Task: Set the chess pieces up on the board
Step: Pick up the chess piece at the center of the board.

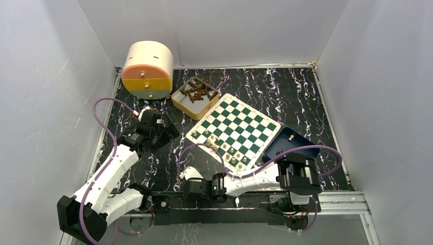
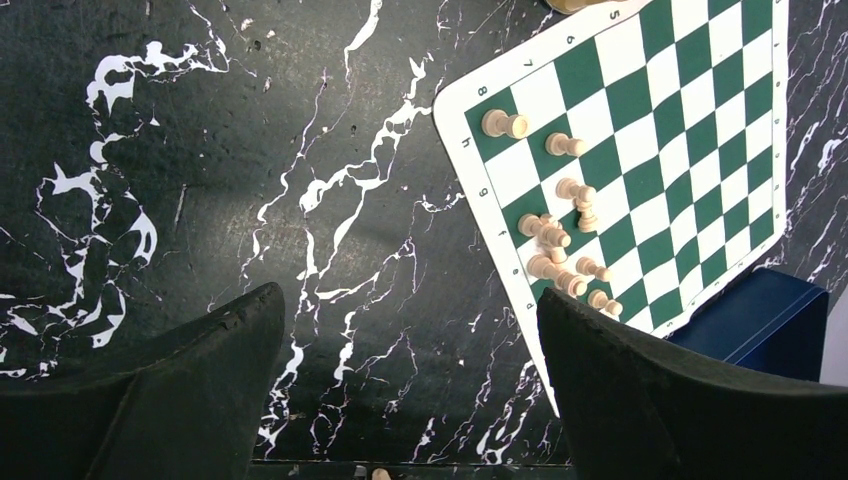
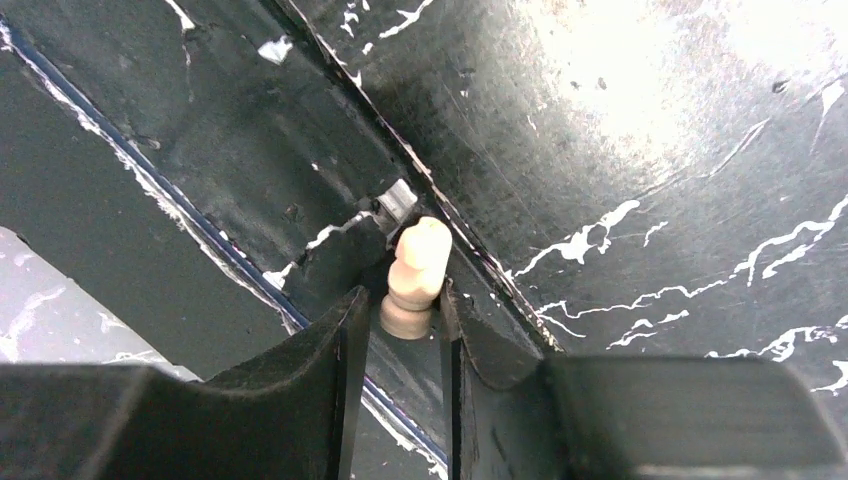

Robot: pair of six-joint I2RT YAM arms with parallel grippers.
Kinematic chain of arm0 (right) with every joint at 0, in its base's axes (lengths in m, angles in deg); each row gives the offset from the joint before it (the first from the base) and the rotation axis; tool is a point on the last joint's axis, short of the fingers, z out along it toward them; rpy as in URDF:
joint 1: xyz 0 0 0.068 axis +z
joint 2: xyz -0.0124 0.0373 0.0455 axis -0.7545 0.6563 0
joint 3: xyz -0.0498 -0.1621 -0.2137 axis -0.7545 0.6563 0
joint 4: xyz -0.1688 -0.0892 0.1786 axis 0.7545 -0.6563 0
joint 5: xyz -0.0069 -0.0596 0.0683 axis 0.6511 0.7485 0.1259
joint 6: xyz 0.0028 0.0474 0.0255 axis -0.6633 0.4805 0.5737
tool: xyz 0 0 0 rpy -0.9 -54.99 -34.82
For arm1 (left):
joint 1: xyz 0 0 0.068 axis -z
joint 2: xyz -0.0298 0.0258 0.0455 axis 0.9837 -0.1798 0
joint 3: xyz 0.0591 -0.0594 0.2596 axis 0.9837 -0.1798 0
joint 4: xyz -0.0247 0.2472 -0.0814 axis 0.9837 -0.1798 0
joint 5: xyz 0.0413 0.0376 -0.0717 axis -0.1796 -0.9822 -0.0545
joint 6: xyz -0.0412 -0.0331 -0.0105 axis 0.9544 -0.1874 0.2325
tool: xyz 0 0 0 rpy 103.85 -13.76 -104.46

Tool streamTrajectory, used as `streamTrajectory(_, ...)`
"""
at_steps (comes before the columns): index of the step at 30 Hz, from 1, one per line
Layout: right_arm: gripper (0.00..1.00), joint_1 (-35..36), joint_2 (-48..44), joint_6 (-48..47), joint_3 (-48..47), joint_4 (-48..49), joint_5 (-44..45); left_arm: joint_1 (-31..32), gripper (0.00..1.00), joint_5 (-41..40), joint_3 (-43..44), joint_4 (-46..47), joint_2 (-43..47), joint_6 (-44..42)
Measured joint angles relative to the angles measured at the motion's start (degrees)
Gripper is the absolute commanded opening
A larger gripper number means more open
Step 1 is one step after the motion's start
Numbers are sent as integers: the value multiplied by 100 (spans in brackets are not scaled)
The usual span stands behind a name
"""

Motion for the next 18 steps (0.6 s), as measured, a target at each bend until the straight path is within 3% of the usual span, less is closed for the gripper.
streamTrajectory(4,29,79,164,2,-179,-114,107,0,90,2,-11,4,2,-76)
streamTrajectory(11,27,146,17,96,-160,-280,492,0,84,417,-9,203,-24,-706)
streamTrajectory(18,27,-79,-1399,-192,417,-48,955,-2,69,2114,15,555,-361,-1394)
